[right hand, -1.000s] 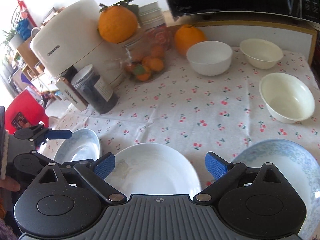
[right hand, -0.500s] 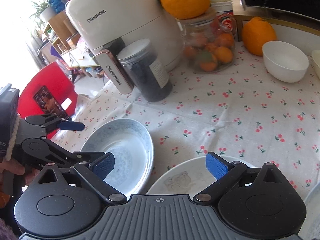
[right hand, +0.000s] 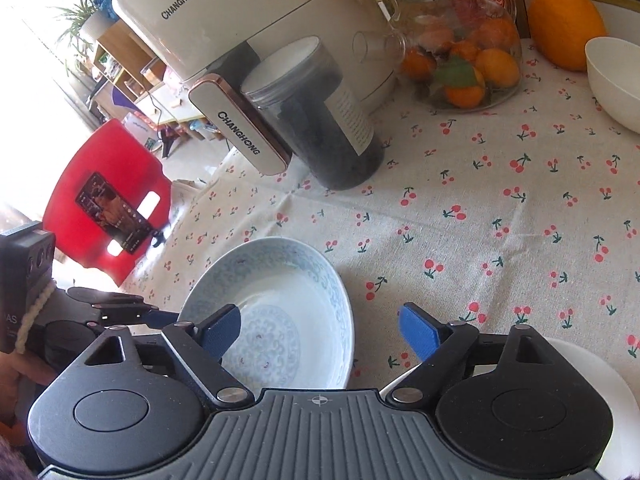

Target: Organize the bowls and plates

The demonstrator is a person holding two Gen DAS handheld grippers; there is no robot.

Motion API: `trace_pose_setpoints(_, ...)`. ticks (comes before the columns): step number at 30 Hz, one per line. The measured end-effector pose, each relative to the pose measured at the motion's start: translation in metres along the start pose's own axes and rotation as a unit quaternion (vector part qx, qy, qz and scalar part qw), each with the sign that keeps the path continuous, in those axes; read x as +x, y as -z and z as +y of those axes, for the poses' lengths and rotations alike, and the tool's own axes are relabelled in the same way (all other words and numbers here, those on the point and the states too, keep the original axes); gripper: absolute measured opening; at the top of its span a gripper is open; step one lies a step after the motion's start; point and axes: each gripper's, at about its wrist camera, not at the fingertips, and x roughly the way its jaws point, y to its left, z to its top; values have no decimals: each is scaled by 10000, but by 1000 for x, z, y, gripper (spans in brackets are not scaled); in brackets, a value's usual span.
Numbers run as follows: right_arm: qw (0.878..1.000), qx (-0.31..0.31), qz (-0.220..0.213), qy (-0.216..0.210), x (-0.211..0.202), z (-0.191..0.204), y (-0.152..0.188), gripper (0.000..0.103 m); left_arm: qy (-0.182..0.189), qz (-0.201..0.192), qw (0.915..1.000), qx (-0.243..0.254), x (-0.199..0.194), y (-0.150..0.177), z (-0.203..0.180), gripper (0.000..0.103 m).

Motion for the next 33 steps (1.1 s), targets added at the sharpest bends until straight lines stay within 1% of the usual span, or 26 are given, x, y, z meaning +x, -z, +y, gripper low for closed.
trace_pose_setpoints(2,10000,21,80,-5,5,0,0,67,11,14,10000,-24,-1,1,1,56)
trace_pose_setpoints(3,9999,36,117,2,7,0,0,63,19,21,10000,-39,-2,2,2,54)
trace_pose_setpoints(5,9998,78,200,55,13,0,1,48,3,34,10000,-24,-2,2,2,51)
trace_pose_setpoints(6,9996,103,235,96,15,-1,1,46,6,39,10000,-24,-3,3,2,48)
trace_pose_setpoints(7,9995,122,268,132,17,-2,2,40,14,43,10000,-47,-4,3,3,46)
trace_pose_setpoints(8,9994,132,296,150,18,-2,2,36,18,43,10000,-68,-4,4,4,40)
trace_pose_setpoints(9,9993,141,320,155,20,-3,3,34,9,47,9999,-92,-5,4,6,32)
trace_pose_setpoints(10,9993,150,322,143,20,-3,4,29,16,50,9999,-129,-5,5,7,25)
trace_pose_setpoints(11,9993,173,296,118,20,-4,5,28,60,46,9998,-204,-5,5,9,21)
trace_pose_setpoints(12,9994,184,274,97,19,-5,5,28,63,44,9997,-245,-5,5,9,20)
trace_pose_setpoints(15,9994,224,245,55,17,-6,6,29,2,6,9997,-262,-6,4,8,19)
trace_pose_setpoints(19,9987,443,235,59,15,-9,6,28,-41,-69,9993,-352,-6,2,9,17)
trace_pose_setpoints(24,9965,806,201,-30,10,-15,5,27,-87,-358,9980,-506,-12,-4,10,13)
trace_pose_setpoints(30,9935,1113,12,-239,-6,-20,3,27,-120,-614,9964,-575,-17,-15,6,13)
trace_pose_setpoints(33,9922,1222,-81,-249,-14,-23,2,27,-110,-710,9960,-539,-19,-21,1,13)
